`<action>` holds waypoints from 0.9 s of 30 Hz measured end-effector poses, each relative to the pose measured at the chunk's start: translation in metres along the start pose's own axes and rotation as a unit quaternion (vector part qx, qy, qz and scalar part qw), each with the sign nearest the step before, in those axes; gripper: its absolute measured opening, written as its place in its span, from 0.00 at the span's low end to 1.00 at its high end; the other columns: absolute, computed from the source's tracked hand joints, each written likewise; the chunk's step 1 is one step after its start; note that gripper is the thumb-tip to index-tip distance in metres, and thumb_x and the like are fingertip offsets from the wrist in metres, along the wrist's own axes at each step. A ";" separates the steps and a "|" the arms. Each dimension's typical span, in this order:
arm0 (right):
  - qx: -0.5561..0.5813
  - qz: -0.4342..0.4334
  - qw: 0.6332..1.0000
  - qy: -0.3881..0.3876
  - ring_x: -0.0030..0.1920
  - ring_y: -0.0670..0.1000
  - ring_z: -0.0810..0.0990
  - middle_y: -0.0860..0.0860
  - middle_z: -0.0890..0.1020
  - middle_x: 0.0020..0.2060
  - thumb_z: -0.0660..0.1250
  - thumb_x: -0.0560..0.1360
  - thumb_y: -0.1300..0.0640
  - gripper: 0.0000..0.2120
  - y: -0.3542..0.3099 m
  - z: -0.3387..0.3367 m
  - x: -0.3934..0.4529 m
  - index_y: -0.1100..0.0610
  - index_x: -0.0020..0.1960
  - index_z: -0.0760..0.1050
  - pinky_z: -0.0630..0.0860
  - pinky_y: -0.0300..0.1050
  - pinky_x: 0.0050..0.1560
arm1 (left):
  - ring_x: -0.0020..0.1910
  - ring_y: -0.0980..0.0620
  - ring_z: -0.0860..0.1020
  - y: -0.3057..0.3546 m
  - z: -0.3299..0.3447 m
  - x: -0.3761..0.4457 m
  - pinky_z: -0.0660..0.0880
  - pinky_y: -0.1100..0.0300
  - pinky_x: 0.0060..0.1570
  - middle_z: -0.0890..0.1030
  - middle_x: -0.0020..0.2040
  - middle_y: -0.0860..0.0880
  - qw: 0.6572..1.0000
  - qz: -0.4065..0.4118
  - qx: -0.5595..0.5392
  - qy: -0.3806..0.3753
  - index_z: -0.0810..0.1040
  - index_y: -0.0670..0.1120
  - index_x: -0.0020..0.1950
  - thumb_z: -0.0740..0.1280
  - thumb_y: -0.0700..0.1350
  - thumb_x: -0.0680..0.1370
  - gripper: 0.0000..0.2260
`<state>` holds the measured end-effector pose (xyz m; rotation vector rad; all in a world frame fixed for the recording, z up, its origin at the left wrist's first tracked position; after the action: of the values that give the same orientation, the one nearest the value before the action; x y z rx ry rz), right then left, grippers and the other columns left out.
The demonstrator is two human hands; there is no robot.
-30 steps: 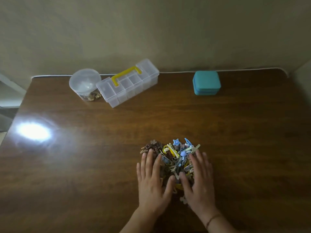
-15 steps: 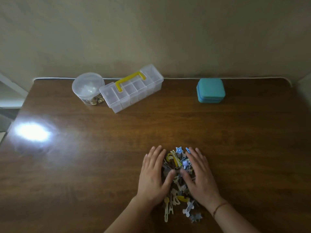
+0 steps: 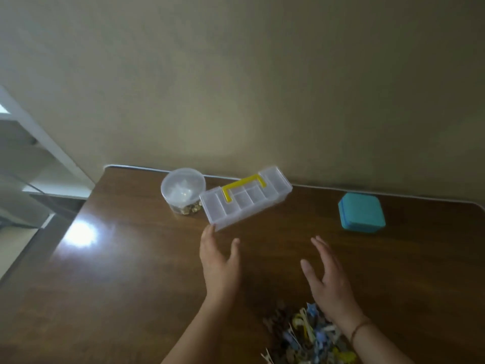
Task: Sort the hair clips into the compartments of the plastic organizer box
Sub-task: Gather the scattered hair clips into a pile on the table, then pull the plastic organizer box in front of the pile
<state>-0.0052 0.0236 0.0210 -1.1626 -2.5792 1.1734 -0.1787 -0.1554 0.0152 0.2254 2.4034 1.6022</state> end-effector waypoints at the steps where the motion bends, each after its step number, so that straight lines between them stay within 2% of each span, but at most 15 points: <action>1: 0.013 0.012 1.000 0.003 0.76 0.45 0.53 0.41 0.55 0.76 0.56 0.77 0.39 0.29 -0.010 -0.002 0.016 0.44 0.76 0.55 0.57 0.49 0.73 | 0.74 0.52 0.63 0.002 -0.009 0.015 0.61 0.52 0.73 0.65 0.75 0.50 0.999 -0.027 -0.027 0.021 0.62 0.49 0.77 0.69 0.47 0.78 0.29; 4: 0.034 0.040 0.999 0.011 0.75 0.50 0.60 0.47 0.61 0.75 0.61 0.78 0.44 0.28 -0.039 -0.010 0.064 0.46 0.75 0.59 0.63 0.52 0.71 | 0.73 0.49 0.65 0.005 -0.026 0.057 0.63 0.51 0.72 0.67 0.74 0.47 0.998 -0.054 -0.016 0.034 0.63 0.47 0.77 0.70 0.47 0.77 0.30; 6: 0.057 0.070 0.996 0.009 0.72 0.53 0.65 0.49 0.65 0.74 0.64 0.77 0.46 0.27 -0.052 -0.013 0.098 0.46 0.74 0.62 0.67 0.54 0.68 | 0.73 0.48 0.66 0.006 -0.027 0.080 0.65 0.47 0.71 0.68 0.74 0.47 0.999 -0.049 0.019 0.003 0.63 0.46 0.77 0.70 0.48 0.77 0.31; 8: 0.127 0.110 0.986 0.012 0.70 0.53 0.68 0.51 0.69 0.71 0.65 0.77 0.48 0.26 -0.058 -0.011 0.130 0.49 0.73 0.64 0.69 0.53 0.66 | 0.73 0.47 0.67 0.006 -0.022 0.096 0.66 0.49 0.70 0.69 0.74 0.46 0.997 -0.054 0.035 -0.037 0.62 0.45 0.77 0.69 0.49 0.78 0.31; 10: 0.254 0.173 0.951 0.025 0.67 0.55 0.71 0.53 0.71 0.69 0.67 0.77 0.52 0.26 -0.055 -0.006 0.154 0.54 0.73 0.65 0.70 0.53 0.66 | 0.73 0.46 0.68 0.008 -0.016 0.106 0.68 0.50 0.68 0.69 0.74 0.46 0.995 -0.034 0.068 -0.064 0.59 0.45 0.78 0.69 0.50 0.78 0.33; 12: 0.372 0.242 0.896 0.023 0.65 0.59 0.74 0.55 0.74 0.65 0.68 0.77 0.55 0.25 -0.048 0.009 0.164 0.58 0.71 0.66 0.72 0.56 0.65 | 0.75 0.47 0.64 0.010 -0.008 0.109 0.65 0.51 0.69 0.64 0.77 0.46 0.989 -0.009 0.121 -0.090 0.55 0.45 0.80 0.69 0.53 0.78 0.36; 15: 0.453 0.281 0.846 0.005 0.58 0.61 0.78 0.57 0.77 0.56 0.67 0.77 0.58 0.20 -0.044 0.030 0.165 0.59 0.67 0.69 0.74 0.59 0.60 | 0.76 0.48 0.61 0.009 -0.003 0.109 0.65 0.53 0.68 0.60 0.78 0.46 0.984 0.001 0.148 -0.098 0.52 0.44 0.80 0.72 0.53 0.75 0.41; 17: 0.493 0.281 0.823 0.016 0.54 0.60 0.80 0.60 0.79 0.56 0.67 0.77 0.59 0.18 -0.040 0.037 0.162 0.58 0.66 0.69 0.77 0.58 0.54 | 0.74 0.48 0.63 0.008 0.000 0.108 0.66 0.53 0.67 0.63 0.76 0.46 0.984 0.009 0.146 -0.097 0.54 0.45 0.79 0.74 0.51 0.74 0.41; 20: 0.514 0.276 0.810 0.058 0.53 0.59 0.81 0.60 0.79 0.56 0.68 0.76 0.62 0.22 -0.030 0.033 0.149 0.55 0.68 0.68 0.80 0.55 0.48 | 0.74 0.48 0.64 0.004 0.006 0.101 0.66 0.52 0.69 0.62 0.77 0.47 0.982 0.000 0.140 -0.124 0.54 0.45 0.79 0.75 0.49 0.73 0.42; 23: 0.517 0.289 0.801 0.080 0.54 0.58 0.80 0.59 0.78 0.57 0.67 0.76 0.64 0.25 -0.012 0.022 0.117 0.51 0.70 0.65 0.78 0.59 0.55 | 0.71 0.49 0.69 -0.001 0.014 0.083 0.71 0.49 0.67 0.63 0.76 0.49 0.977 0.007 0.132 -0.167 0.55 0.48 0.79 0.76 0.52 0.72 0.42; 25: 0.519 0.298 0.797 0.083 0.54 0.58 0.80 0.59 0.77 0.57 0.67 0.76 0.64 0.27 0.001 0.015 0.088 0.49 0.71 0.64 0.77 0.60 0.57 | 0.70 0.53 0.69 -0.008 0.019 0.066 0.73 0.58 0.63 0.66 0.73 0.54 0.972 0.005 0.105 -0.211 0.55 0.52 0.77 0.77 0.54 0.70 0.43; 27: 0.528 0.308 0.786 0.091 0.54 0.59 0.81 0.60 0.78 0.57 0.66 0.76 0.65 0.26 0.016 0.008 0.057 0.49 0.70 0.64 0.77 0.60 0.57 | 0.69 0.58 0.68 -0.016 0.025 0.042 0.71 0.69 0.58 0.67 0.68 0.63 0.957 -0.006 0.045 -0.287 0.54 0.58 0.75 0.79 0.56 0.67 0.46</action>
<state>-0.0384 0.0638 -0.0082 -1.6048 -0.9535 2.0317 -0.2114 -0.1284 -0.0136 0.5993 2.0123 1.2032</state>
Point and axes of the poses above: each hand's wrist, its own x-axis towards the middle knuckle, its own z-axis out of the palm, y = z × x, the point moved 7 cm from there along x, towards the middle knuckle
